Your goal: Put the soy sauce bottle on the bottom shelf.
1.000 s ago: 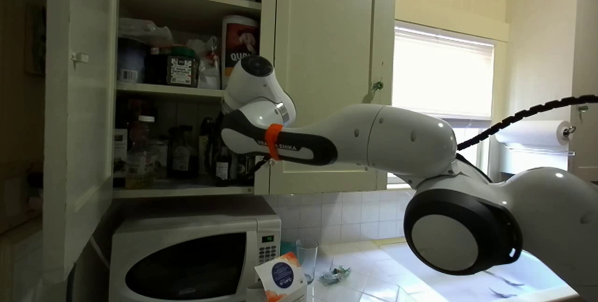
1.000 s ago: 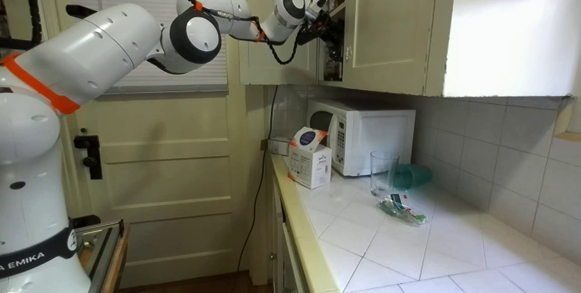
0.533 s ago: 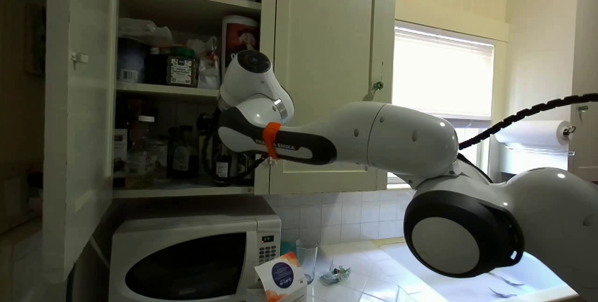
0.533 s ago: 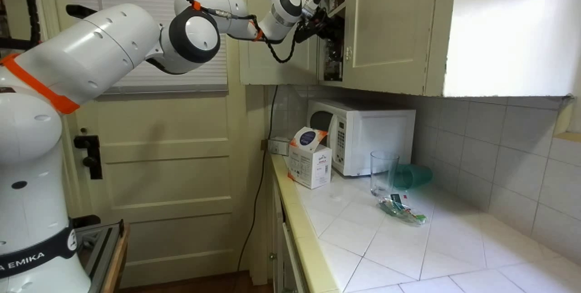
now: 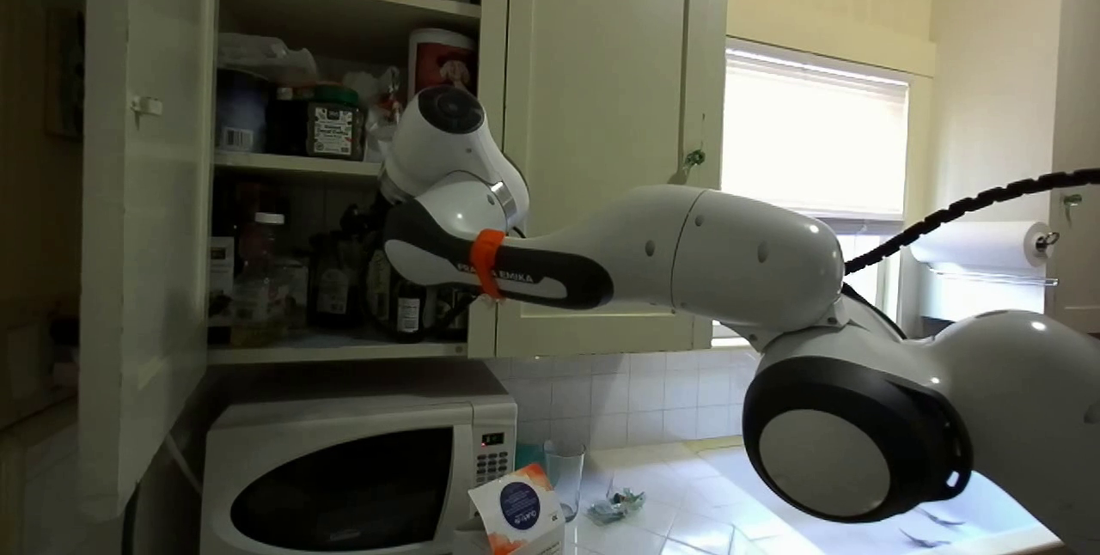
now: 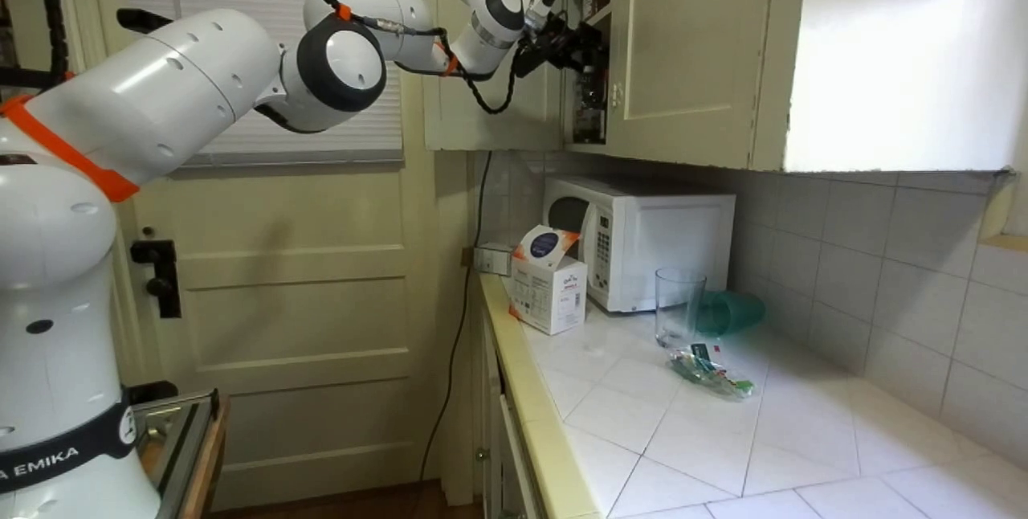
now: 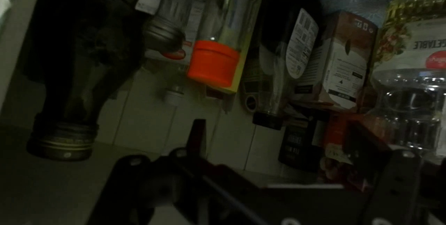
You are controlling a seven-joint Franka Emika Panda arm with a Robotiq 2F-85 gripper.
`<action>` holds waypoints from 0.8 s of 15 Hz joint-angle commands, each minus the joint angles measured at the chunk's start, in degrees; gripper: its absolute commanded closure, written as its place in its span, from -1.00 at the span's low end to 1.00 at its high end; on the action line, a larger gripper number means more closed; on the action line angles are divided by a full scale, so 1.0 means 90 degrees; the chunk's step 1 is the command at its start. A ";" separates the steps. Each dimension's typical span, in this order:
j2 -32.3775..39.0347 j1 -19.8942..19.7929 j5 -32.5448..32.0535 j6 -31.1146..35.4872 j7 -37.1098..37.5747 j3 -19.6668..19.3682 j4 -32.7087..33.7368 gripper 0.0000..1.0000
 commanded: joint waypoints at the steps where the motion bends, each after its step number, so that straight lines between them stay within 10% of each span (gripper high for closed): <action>1: 0.0073 0.0213 -0.0075 0.0098 -0.0087 -0.0014 0.0146 -1.00; 7: -0.0231 0.0336 0.0644 0.0656 -0.0380 0.1024 -0.0042 -1.00; 8: 0.0243 0.0249 0.0936 -0.0016 -0.0595 0.1137 0.0923 -1.00; 12: -0.0503 0.0314 0.0996 -0.1783 -0.0432 0.0945 0.0346 -1.00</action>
